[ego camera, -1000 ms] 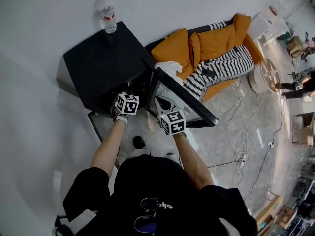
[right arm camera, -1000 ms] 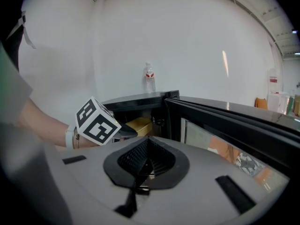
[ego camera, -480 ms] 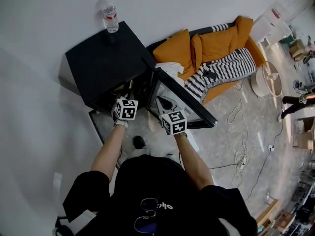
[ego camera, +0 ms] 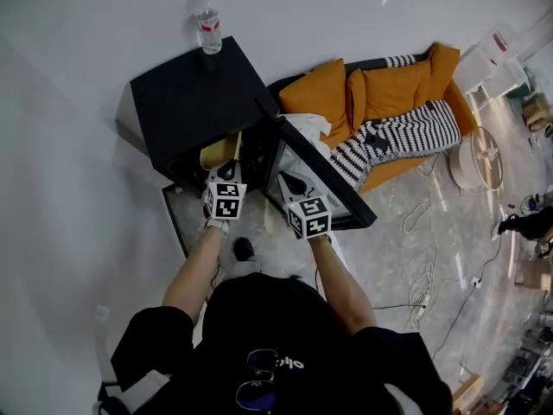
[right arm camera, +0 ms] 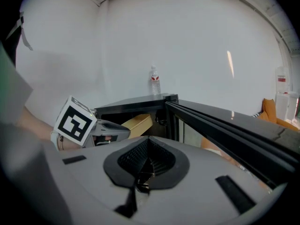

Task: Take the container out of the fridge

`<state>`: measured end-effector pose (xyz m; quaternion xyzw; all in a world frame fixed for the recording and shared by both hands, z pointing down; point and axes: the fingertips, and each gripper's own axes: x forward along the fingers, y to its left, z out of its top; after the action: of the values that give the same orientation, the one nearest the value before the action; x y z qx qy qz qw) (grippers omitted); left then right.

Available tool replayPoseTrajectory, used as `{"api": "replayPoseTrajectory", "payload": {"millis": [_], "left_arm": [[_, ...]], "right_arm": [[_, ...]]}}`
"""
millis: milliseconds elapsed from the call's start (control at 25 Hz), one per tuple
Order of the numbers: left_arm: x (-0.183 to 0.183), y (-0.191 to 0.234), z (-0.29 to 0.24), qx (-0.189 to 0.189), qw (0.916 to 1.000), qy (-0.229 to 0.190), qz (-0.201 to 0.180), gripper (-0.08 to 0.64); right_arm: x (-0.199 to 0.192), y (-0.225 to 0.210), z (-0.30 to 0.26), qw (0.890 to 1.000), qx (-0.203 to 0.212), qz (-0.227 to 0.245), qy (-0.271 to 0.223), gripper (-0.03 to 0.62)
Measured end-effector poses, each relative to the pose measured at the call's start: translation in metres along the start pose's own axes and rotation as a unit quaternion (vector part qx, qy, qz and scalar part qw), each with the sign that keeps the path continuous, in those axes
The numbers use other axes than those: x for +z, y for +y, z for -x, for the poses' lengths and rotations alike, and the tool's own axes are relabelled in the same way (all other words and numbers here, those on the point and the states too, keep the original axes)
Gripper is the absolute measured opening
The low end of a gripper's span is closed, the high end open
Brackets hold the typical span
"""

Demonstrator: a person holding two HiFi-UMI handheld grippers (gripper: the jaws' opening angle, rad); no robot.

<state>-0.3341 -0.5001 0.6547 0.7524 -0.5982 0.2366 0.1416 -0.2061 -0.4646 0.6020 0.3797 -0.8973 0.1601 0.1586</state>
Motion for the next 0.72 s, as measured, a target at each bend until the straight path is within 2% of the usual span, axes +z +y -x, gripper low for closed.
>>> {"api": "replayPoseTrajectory", "payload": {"millis": [440, 720], "left_arm": [[-0.002, -0.042, 0.07, 0.028, 0.9987, -0.029, 0.033, 0.021], [-0.006, -0.079, 0.122, 0.054, 0.9964, -0.044, 0.049, 0.021]], "right_arm": [[-0.002, 0.013, 0.04, 0.998, 0.052, 0.023, -0.012, 0.006], [-0.013, 0.018, 0.087, 0.996, 0.078, 0.034, -0.018, 0.006]]}}
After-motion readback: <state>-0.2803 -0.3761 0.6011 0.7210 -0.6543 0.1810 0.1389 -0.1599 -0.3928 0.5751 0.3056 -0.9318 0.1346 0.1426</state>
